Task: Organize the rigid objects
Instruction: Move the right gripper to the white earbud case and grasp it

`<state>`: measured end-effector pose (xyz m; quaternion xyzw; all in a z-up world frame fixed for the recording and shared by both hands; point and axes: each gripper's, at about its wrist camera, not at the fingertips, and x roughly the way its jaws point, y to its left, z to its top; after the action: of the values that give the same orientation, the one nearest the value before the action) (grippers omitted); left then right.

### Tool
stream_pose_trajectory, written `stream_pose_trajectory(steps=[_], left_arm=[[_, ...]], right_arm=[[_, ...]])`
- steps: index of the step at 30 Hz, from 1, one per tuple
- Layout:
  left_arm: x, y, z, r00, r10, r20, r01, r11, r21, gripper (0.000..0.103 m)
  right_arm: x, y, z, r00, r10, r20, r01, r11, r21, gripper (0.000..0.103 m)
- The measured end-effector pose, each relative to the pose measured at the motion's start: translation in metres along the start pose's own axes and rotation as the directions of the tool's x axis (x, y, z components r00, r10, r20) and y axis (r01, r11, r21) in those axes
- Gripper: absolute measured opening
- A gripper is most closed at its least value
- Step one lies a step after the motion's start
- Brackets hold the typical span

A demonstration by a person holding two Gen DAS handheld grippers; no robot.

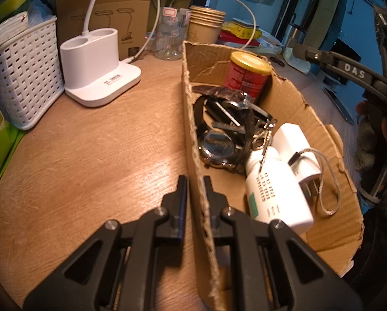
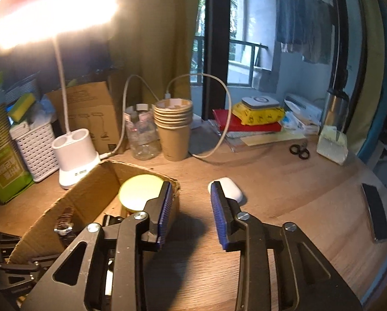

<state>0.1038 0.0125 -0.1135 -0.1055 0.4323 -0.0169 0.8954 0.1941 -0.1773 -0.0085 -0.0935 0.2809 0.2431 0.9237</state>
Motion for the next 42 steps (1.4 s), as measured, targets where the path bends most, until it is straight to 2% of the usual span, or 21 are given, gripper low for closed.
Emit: stream_pose_trajectory(steps=[4, 8, 10, 15, 19, 23, 26, 29, 32, 42], left_arm=[[0.000, 0.000, 0.000, 1.000, 0.000, 0.000, 0.000, 1.000, 0.000, 0.012], [0.000, 0.000, 0.000, 1.000, 0.000, 0.000, 0.000, 1.000, 0.000, 0.012], [0.000, 0.000, 0.000, 1.000, 0.000, 0.000, 0.000, 1.000, 0.000, 0.012], [0.000, 0.000, 0.000, 1.000, 0.000, 0.000, 0.000, 1.000, 0.000, 0.012], [0.000, 0.000, 0.000, 1.000, 0.000, 0.000, 0.000, 1.000, 0.000, 0.012], [0.000, 0.000, 0.000, 1.000, 0.000, 0.000, 0.000, 1.000, 0.000, 0.012], [0.000, 0.000, 0.000, 1.000, 0.000, 0.000, 0.000, 1.000, 0.000, 0.012], [0.000, 0.000, 0.000, 1.000, 0.000, 0.000, 0.000, 1.000, 0.000, 0.012], [0.000, 0.000, 0.000, 1.000, 0.000, 0.000, 0.000, 1.000, 0.000, 0.012], [0.000, 0.000, 0.000, 1.000, 0.000, 0.000, 0.000, 1.000, 0.000, 0.012]], right_arm=[[0.011, -0.014, -0.004, 1.000, 0.010, -0.012, -0.010, 0.999, 0.031, 0.045], [0.025, -0.028, -0.006, 0.999, 0.019, -0.032, -0.017, 0.998, 0.060, 0.047], [0.034, -0.033, -0.007, 0.999, 0.016, -0.047, -0.013, 0.998, 0.065, 0.052], [0.057, -0.044, -0.008, 0.996, -0.011, -0.088, 0.017, 0.997, 0.074, 0.057], [0.071, -0.053, -0.006, 0.992, 0.015, -0.127, 0.000, 0.993, 0.118, 0.063], [0.090, -0.053, -0.002, 0.986, 0.020, -0.166, -0.008, 0.997, 0.075, 0.068], [0.108, -0.053, -0.003, 0.981, -0.012, -0.194, 0.021, 0.999, 0.042, 0.069], [0.118, -0.053, -0.003, 0.978, -0.010, -0.209, 0.018, 0.999, 0.034, 0.069], [0.119, -0.054, -0.001, 0.980, -0.024, -0.199, 0.029, 0.999, 0.024, 0.069], [0.133, -0.056, 0.000, 0.968, -0.035, -0.247, 0.047, 0.998, 0.043, 0.068]])
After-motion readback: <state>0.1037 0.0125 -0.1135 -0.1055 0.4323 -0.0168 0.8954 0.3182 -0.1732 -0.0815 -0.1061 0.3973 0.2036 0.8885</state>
